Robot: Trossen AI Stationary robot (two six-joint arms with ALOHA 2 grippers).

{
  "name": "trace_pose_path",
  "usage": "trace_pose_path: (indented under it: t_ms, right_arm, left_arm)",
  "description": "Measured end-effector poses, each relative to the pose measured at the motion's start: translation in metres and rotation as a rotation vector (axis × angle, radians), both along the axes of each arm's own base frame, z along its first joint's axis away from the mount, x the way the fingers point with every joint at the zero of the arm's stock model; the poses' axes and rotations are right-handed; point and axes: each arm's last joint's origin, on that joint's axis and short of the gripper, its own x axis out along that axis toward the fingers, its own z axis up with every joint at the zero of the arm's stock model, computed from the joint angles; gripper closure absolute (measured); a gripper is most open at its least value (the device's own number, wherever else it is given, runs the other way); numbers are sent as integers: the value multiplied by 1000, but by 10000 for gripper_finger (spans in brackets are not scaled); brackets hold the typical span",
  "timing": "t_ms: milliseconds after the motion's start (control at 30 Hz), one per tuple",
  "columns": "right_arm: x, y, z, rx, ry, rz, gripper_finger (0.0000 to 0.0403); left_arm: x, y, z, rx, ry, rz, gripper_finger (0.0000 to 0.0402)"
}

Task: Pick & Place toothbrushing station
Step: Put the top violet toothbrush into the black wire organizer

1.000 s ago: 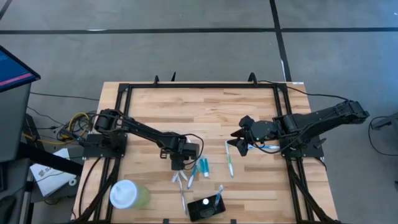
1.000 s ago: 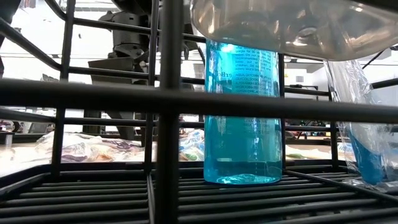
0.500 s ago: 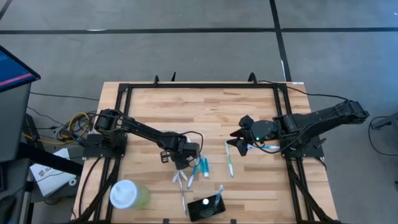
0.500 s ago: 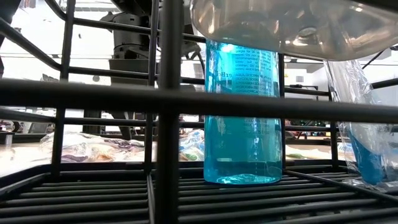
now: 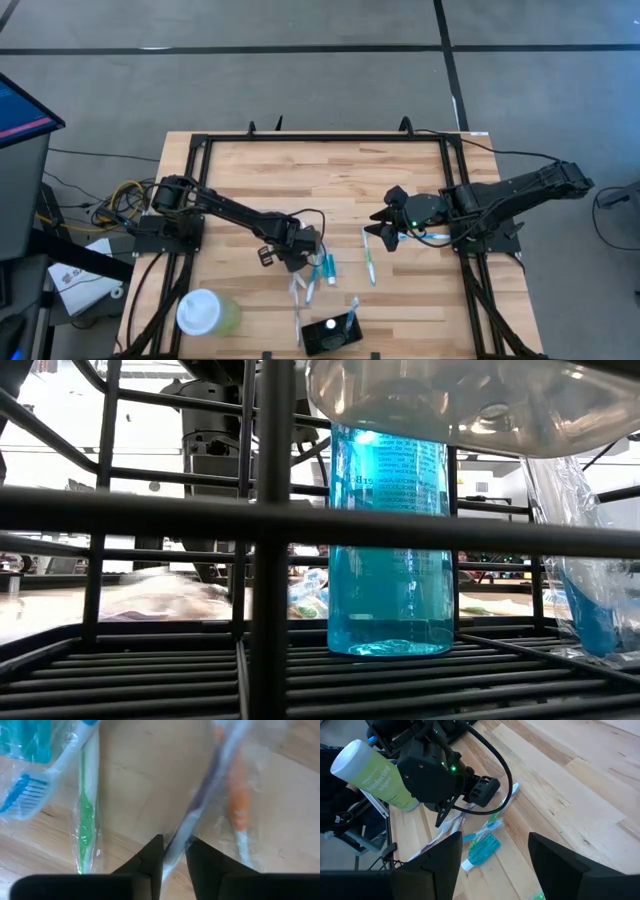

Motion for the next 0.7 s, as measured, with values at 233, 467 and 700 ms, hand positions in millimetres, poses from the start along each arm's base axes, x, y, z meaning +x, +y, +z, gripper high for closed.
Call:
trace_pose_path:
  t_ms: [233, 467, 700]
  right_arm:
    - [0, 0, 0, 0, 0, 0, 184]
    - [0, 0, 0, 0, -1, 0, 184]
    - [3, -2, 3, -6, -41, -2, 184]
  left_arm:
    - [-3, -1, 5, -8, -1, 31, 385]
    - [-14, 0, 39, -42, -52, 98, 387]
    - [-31, 14, 97, -163, -235, 428, 389]
